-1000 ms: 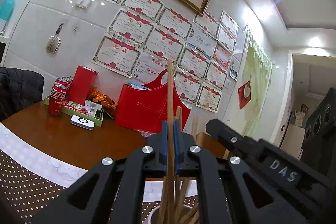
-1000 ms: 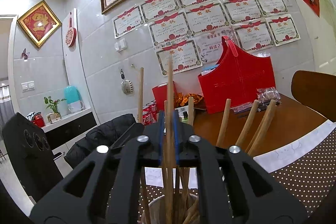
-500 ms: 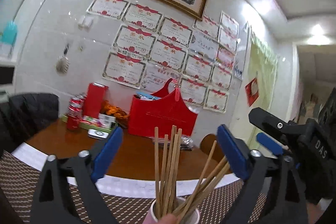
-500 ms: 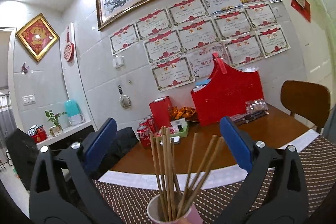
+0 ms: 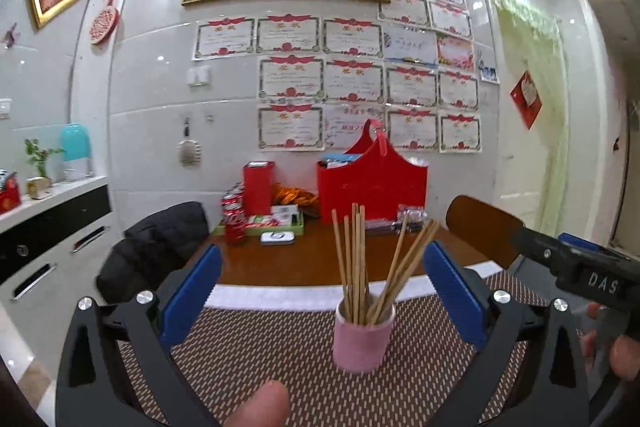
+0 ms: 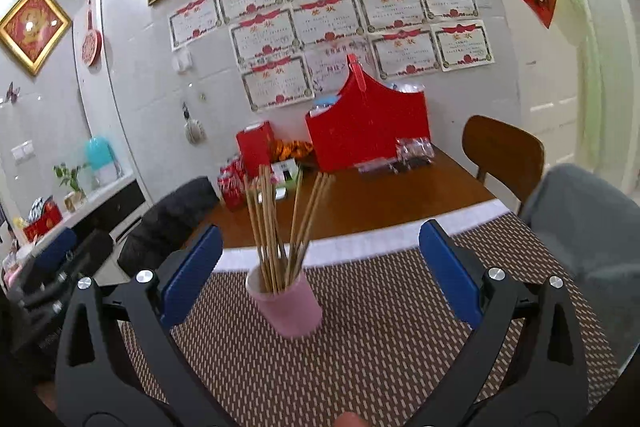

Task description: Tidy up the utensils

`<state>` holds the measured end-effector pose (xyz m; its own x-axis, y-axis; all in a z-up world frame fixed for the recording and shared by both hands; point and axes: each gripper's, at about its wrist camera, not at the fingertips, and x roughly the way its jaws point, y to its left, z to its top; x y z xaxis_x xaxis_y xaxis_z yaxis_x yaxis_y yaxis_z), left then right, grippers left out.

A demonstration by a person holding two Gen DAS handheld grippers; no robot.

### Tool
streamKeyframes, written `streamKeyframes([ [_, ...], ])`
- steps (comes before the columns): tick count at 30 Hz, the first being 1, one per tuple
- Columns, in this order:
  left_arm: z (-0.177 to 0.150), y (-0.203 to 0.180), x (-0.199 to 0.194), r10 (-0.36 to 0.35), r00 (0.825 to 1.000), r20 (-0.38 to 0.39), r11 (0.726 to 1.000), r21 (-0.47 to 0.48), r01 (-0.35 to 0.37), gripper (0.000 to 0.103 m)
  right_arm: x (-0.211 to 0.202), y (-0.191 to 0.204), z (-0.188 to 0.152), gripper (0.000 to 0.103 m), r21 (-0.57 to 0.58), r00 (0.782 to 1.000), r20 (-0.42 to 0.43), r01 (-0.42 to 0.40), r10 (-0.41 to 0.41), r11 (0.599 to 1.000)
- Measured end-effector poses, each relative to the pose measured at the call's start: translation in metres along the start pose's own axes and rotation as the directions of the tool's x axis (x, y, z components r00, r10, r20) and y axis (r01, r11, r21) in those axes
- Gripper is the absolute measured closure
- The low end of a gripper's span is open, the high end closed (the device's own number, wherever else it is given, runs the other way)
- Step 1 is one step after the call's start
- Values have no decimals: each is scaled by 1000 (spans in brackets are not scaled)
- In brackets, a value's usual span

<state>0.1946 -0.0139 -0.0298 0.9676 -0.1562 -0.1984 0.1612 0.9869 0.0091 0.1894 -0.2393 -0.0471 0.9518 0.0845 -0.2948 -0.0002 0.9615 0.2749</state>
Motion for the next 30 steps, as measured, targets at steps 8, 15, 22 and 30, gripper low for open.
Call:
streamKeyframes([
  [8,1,-1,-77,48,997,-68,999,-16,-49,4,-75,9,-21,6,-72,999,-15,32,-33,997],
  [15,-10,-2,-118,85,994,-72,996,-2,-85,4,-113,31,-32,6,-143,999,3,50,-50,988],
  [22,-11,6,-118,130,989,-64,991,-10,-131,4,-105,66,-30,6,-234,995,23,100,-97,967],
  [30,-3,20,-117,126,990,-65,990,-55,-130,4,-91,73,-34,6,-217,996,23,90,-87,972],
])
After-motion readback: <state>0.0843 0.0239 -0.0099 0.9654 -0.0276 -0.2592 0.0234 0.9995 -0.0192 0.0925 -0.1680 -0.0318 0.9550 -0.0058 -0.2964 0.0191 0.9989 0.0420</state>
